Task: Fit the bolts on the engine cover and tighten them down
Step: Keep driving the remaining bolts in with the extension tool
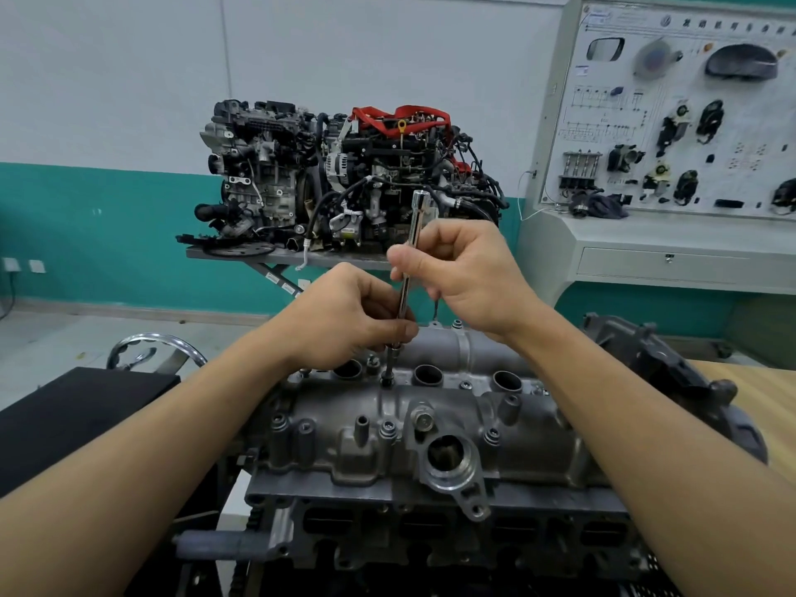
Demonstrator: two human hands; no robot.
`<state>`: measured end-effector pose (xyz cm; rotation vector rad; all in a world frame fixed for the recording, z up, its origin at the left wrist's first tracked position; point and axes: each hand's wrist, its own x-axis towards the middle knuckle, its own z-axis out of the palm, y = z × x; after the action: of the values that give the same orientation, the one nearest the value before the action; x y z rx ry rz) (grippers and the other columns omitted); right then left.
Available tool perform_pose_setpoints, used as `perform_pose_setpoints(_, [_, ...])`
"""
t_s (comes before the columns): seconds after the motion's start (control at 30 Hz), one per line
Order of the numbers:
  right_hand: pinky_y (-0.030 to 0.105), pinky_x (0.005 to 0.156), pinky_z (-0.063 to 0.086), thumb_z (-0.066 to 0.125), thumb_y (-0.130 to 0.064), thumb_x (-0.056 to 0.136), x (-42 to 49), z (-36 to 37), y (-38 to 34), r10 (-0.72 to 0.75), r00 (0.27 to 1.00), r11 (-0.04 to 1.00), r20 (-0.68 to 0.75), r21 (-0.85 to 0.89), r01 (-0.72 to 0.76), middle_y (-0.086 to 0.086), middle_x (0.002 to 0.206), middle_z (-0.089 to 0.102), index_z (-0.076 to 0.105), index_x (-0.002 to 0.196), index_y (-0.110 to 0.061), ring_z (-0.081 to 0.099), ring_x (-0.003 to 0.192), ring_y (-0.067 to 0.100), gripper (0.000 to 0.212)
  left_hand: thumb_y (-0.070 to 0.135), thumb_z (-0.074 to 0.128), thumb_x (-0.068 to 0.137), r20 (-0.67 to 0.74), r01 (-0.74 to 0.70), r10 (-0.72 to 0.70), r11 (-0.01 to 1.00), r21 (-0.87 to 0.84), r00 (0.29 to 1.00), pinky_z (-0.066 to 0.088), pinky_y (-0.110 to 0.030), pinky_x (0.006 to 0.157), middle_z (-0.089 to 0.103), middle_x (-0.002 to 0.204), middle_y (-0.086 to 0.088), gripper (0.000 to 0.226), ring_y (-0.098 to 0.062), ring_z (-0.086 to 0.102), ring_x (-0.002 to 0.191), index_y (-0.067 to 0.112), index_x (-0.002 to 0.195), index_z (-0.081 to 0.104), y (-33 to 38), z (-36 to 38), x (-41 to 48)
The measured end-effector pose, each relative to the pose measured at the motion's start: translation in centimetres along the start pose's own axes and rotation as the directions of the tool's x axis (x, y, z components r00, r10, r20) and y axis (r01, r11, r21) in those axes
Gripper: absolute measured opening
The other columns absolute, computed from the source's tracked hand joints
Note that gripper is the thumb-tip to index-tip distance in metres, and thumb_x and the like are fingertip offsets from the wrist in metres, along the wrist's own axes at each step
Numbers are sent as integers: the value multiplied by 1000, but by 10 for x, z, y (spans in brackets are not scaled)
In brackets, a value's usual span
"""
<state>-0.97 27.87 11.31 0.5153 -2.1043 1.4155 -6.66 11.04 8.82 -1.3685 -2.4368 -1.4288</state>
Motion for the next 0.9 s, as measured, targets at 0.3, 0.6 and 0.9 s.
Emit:
perform_pose_setpoints(0.3, [21,49,43,55,-7,98,-3,-7,3,34,970,964,241,247,-95,4,95,75,67,105,-11,51,53,12,15,13,78,85,6,-41,41,999,26,999,60,-44,74,76,73,-4,9,-28,71,69,18,78,77,0,-1,-1])
perform_pose_setpoints(0.6, [23,40,41,81,-22,76,6,8,9,77,997,989,18,124,-79,9,65,64,56,82,-2,53,40,12,33,13,78,86,-11,-38,38,999,-2,999,59,-54,78,78,78,-5,3,-33,73,78,14,83,77,-2,-1,-2])
perform_pose_setpoints(0.9, [19,44,41,76,-9,85,2,0,9,50,998,995,27,88,-52,0,64,68,57,70,-13,52,46,11,24,10,75,87,11,-25,25,999,-36,1000,60,-47,81,78,80,-3,2,-28,75,80,11,87,76,-2,-1,-3])
